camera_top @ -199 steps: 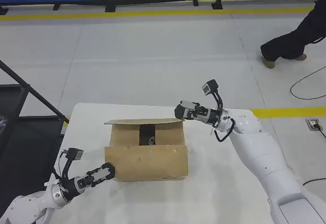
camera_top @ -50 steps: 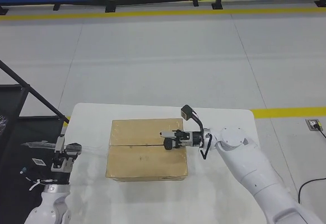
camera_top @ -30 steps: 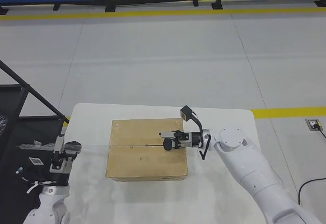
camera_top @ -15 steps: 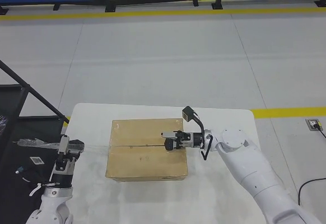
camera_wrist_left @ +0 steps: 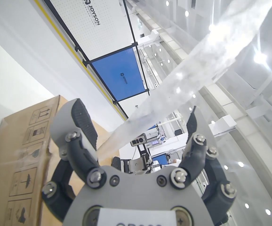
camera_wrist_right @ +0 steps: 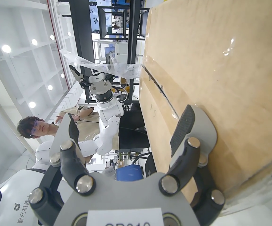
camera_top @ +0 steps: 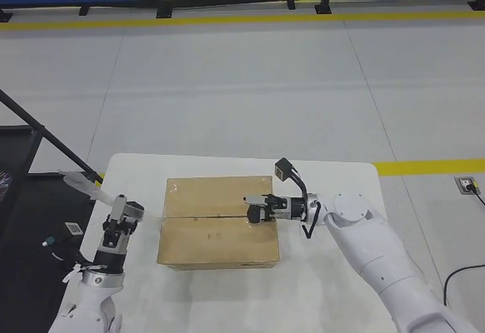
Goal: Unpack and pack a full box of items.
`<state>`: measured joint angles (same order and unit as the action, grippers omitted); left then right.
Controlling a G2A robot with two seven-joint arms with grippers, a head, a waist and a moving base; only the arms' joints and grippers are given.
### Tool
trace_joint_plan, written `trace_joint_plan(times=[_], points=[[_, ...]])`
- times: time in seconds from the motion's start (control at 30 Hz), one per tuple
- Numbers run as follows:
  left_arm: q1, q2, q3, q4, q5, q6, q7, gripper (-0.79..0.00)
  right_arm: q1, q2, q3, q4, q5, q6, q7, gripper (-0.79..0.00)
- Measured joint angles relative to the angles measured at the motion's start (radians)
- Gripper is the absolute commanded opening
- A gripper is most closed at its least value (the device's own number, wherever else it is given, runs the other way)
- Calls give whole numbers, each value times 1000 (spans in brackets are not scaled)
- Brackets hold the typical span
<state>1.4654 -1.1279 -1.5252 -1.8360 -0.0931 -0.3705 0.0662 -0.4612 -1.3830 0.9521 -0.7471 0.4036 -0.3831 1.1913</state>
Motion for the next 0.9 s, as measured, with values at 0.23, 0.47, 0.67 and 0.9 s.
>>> trace_joint_plan(times=[0.23,0.47,0.67,0.9], points=[[-38,-11,50,4,29,28,-26,0,-5,3,10,2,3,-5,6,0],[-90,-23,105,30,50,57,-46,0,-9,6,19,0,3,-3,9,0],[-118,-31,137,56,66,71,-62,0,-15,9,27,-6,3,-4,9,0],[-132,-39,157,70,77,74,-78,0,-21,11,32,-15,3,-1,8,0]])
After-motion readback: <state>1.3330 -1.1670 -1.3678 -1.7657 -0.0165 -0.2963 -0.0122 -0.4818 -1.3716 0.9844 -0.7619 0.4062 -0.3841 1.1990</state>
